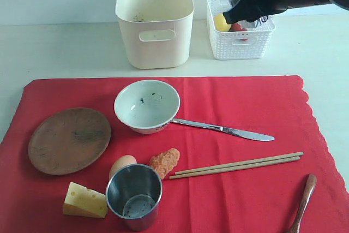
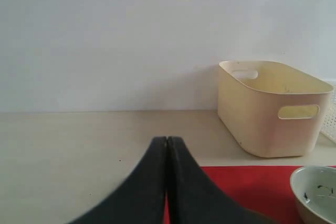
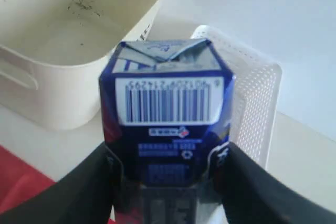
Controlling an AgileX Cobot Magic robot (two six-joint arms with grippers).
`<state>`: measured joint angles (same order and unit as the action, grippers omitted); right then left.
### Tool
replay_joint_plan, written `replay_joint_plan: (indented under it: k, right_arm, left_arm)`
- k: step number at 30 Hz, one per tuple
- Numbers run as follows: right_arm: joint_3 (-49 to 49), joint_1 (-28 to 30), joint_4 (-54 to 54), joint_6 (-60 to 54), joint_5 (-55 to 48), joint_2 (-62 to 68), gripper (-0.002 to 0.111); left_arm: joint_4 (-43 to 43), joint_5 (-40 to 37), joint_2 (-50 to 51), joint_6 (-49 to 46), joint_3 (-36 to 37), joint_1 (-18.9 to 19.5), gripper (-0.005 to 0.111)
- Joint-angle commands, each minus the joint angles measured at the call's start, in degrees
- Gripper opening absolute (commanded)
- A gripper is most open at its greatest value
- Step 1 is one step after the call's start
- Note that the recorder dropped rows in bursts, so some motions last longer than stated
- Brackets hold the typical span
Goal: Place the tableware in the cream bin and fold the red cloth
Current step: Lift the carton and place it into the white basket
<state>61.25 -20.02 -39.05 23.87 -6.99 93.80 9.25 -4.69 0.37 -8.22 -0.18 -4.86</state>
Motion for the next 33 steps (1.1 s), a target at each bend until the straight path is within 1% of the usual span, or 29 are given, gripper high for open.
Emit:
replay_joint_plan:
  k: [1, 5, 6, 9, 17, 22, 24, 26, 27, 30, 33]
  right_arm:
    - [0.82, 4.21, 1.13, 4.90, 10.70, 3.80, 0.000]
    - [4.18, 6.21, 6.89, 4.77, 12.71, 9.13, 0.000]
    - [6.71, 6.82, 7.44, 4.66, 13.07, 11.71, 0.000]
    - [12.08, 7.14, 7.44, 4.66, 12.97, 16.85, 0.000]
    - [20.92, 7.14, 7.44, 4.66, 12.62, 25.10, 0.000]
    - [23.85, 7.14, 7.44, 4.66, 6.99, 28.03, 0.000]
    - [23.85, 7.14, 7.44, 4.66, 6.35, 28.20, 0.000]
    - [23.85, 7.14, 7.44, 4.66, 6.36, 28.20, 0.004]
    - [23.85, 7.14, 7.44, 4.66, 6.36, 28.20, 0.008]
    - [23.85, 7.14, 7.44, 4.77, 6.24, 28.20, 0.027]
    - [23.85, 7.14, 7.44, 4.77, 6.24, 28.20, 0.041]
  left_arm:
    - [0.24, -0.25, -0.37, -0.09, 0.18, -0.28, 0.002]
    - [0.24, -0.25, -0.37, -0.09, 0.18, -0.28, 0.002]
    - [0.24, -0.25, -0.37, -0.09, 0.18, -0.28, 0.002]
    - [0.24, -0.25, -0.37, -0.09, 0.18, -0.28, 0.002]
    - [0.24, -0.25, -0.37, -0.09, 0.18, -0.28, 0.002]
    - [0.24, -0.25, -0.37, -0.09, 0.18, -0.28, 0.002]
    - [0.24, -0.25, -0.37, -0.09, 0.18, -0.28, 0.002]
    - [0.24, -0.25, -0.37, -0.09, 0.18, -0.28, 0.002]
    - [0.24, -0.25, -0.37, -0.09, 0.18, -0.28, 0.002]
    - [0.24, -0.25, -0.37, -0.09, 0.18, -0.28, 0.002]
    - [0.24, -0.25, -0.37, -0.09, 0.18, -0.28, 0.002]
